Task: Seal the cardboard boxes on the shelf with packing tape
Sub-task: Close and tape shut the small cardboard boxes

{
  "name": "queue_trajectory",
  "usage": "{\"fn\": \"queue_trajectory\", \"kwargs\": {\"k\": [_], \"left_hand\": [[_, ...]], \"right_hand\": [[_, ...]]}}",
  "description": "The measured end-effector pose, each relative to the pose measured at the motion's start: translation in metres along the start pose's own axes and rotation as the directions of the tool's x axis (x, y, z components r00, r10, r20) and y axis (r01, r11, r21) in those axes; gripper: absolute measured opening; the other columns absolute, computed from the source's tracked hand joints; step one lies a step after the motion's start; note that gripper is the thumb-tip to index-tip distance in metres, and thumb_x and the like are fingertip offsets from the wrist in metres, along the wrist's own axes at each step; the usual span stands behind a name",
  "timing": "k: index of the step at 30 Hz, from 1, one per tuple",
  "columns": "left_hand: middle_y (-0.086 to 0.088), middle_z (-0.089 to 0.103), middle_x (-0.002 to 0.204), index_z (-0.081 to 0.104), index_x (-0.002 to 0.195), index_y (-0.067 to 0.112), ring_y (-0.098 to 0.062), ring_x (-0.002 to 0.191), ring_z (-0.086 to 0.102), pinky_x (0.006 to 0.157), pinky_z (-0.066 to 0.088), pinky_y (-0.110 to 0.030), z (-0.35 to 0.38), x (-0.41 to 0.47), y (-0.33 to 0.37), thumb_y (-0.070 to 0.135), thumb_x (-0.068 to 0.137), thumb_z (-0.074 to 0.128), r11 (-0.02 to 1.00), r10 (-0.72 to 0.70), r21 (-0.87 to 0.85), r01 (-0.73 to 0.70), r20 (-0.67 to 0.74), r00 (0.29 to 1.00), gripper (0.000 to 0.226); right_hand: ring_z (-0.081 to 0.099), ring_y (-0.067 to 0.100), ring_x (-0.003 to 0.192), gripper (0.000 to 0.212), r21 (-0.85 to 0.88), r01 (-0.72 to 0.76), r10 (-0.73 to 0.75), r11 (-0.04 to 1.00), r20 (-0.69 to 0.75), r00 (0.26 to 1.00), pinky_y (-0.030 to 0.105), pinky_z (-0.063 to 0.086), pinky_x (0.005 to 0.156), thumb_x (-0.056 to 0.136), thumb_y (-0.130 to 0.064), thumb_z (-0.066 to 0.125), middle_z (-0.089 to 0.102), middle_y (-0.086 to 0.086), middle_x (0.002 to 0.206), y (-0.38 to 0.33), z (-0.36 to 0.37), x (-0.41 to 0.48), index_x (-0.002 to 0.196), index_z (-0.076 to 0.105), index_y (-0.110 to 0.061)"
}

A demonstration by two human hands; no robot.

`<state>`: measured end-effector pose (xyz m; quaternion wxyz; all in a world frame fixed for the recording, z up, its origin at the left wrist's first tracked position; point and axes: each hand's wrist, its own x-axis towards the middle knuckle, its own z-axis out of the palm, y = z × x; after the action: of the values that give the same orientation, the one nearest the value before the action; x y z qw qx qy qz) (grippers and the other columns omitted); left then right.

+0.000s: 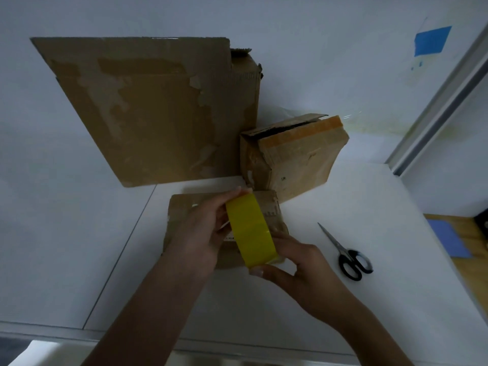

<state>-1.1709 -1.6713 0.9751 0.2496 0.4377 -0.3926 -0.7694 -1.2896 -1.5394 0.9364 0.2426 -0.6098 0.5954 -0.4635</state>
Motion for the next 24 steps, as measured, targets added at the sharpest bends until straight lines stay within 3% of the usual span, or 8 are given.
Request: {"fn": "queue_trajectory", "kwargs": {"k": [4, 6, 8, 12, 15, 18, 21, 24], "left_hand": [[-0.004, 0.077, 0.089, 0.082, 0.071, 0.017, -0.026, 0.108, 0.065, 0.108, 0.045, -0.048, 0.001, 0.004, 0.010, 0.028, 0.069, 0.078, 1.000, 0.010, -0.003, -0.010, -0.009, 1.000, 0.011], [-0.001, 0.077, 0.094, 0.082, 0.073, 0.020, -0.022, 0.106, 0.066, 0.107, 0.046, -0.045, 0.004, 0.001, 0.014, 0.035, 0.056, 0.083, 0.999, 0.029, 0.037, -0.029, -0.013, 0.999, 0.022], [0.004, 0.076, 0.101, 0.082, 0.077, 0.024, -0.019, 0.107, 0.065, 0.100, 0.048, -0.042, 0.010, 0.001, 0.021, 0.040, 0.069, 0.081, 0.991, 0.081, 0.116, -0.074, -0.060, 0.995, 0.018], [0.009, 0.068, 0.120, 0.076, 0.098, 0.025, -0.013, 0.116, 0.053, 0.085, 0.034, -0.032, 0.019, 0.015, 0.039, 0.041, 0.089, 0.067, 0.947, 0.244, 0.250, -0.204, -0.144, 0.959, 0.021], [0.015, 0.074, 0.106, 0.076, 0.098, 0.023, 0.000, 0.107, 0.061, 0.103, 0.036, -0.035, 0.020, 0.032, 0.043, 0.035, 0.091, 0.066, 0.963, 0.129, 0.234, -0.136, 0.044, 0.991, 0.017], [0.018, 0.075, 0.104, 0.075, 0.104, 0.022, 0.004, 0.103, 0.061, 0.091, 0.038, -0.029, 0.019, 0.048, 0.041, 0.032, 0.092, 0.065, 0.972, 0.034, 0.228, -0.061, 0.121, 0.992, 0.018], [0.014, 0.074, 0.108, 0.077, 0.104, 0.021, -0.001, 0.110, 0.060, 0.085, 0.038, -0.027, 0.022, 0.056, 0.036, 0.031, 0.088, 0.070, 0.972, 0.027, 0.229, -0.051, 0.107, 0.994, 0.020], [0.009, 0.072, 0.114, 0.081, 0.085, 0.024, -0.011, 0.116, 0.054, 0.093, 0.038, -0.030, 0.027, 0.063, 0.030, 0.032, 0.083, 0.074, 0.972, 0.038, 0.230, -0.044, 0.031, 0.999, 0.011]], "right_hand": [[0.065, -0.002, 0.101, 0.038, -0.120, 0.039, -0.048, 0.992, -0.078, 0.996, 0.022, 0.041, 0.106, 0.086, -0.053, 0.064, 0.073, -0.008, 0.100, -0.012, 0.000, 0.004, 0.097, 0.075, -0.018], [0.068, 0.001, 0.085, 0.046, -0.094, -0.050, 0.038, 0.994, -0.124, 0.992, 0.031, 0.054, 0.084, 0.081, -0.066, 0.059, 0.073, -0.009, 0.092, -0.024, 0.000, 0.005, 0.096, 0.073, -0.025], [0.067, 0.010, 0.069, 0.058, -0.128, -0.141, 0.121, 0.982, -0.157, 0.980, 0.039, 0.053, 0.067, 0.077, -0.075, 0.055, 0.073, -0.004, 0.082, -0.034, -0.001, 0.004, 0.089, 0.073, -0.021], [0.071, 0.010, 0.068, 0.043, 0.018, -0.370, 0.370, 0.929, -0.095, 0.924, 0.040, 0.055, 0.075, 0.086, -0.054, 0.061, 0.073, -0.006, 0.066, -0.046, -0.002, 0.007, 0.074, 0.071, -0.015], [0.073, 0.014, 0.070, 0.027, 0.151, -0.423, 0.433, 0.894, -0.044, 0.900, 0.041, 0.058, 0.076, 0.083, -0.041, 0.069, 0.074, -0.001, 0.068, -0.049, -0.001, 0.006, 0.075, 0.072, -0.016], [0.074, 0.021, 0.072, 0.009, 0.244, -0.449, 0.462, 0.860, 0.007, 0.887, 0.042, 0.060, 0.073, 0.084, -0.025, 0.074, 0.075, 0.005, 0.073, -0.045, -0.001, 0.000, 0.078, 0.072, -0.018], [0.071, 0.030, 0.064, 0.018, 0.326, -0.479, 0.503, 0.815, 0.009, 0.864, 0.045, 0.059, 0.066, 0.080, -0.026, 0.076, 0.070, 0.011, 0.068, -0.042, -0.003, -0.002, 0.069, 0.070, -0.014], [0.070, 0.034, 0.060, 0.030, 0.330, -0.563, 0.581, 0.758, 0.051, 0.813, 0.038, 0.057, 0.060, 0.079, -0.032, 0.078, 0.068, 0.019, 0.066, -0.043, -0.003, -0.001, 0.066, 0.068, -0.006]]}}
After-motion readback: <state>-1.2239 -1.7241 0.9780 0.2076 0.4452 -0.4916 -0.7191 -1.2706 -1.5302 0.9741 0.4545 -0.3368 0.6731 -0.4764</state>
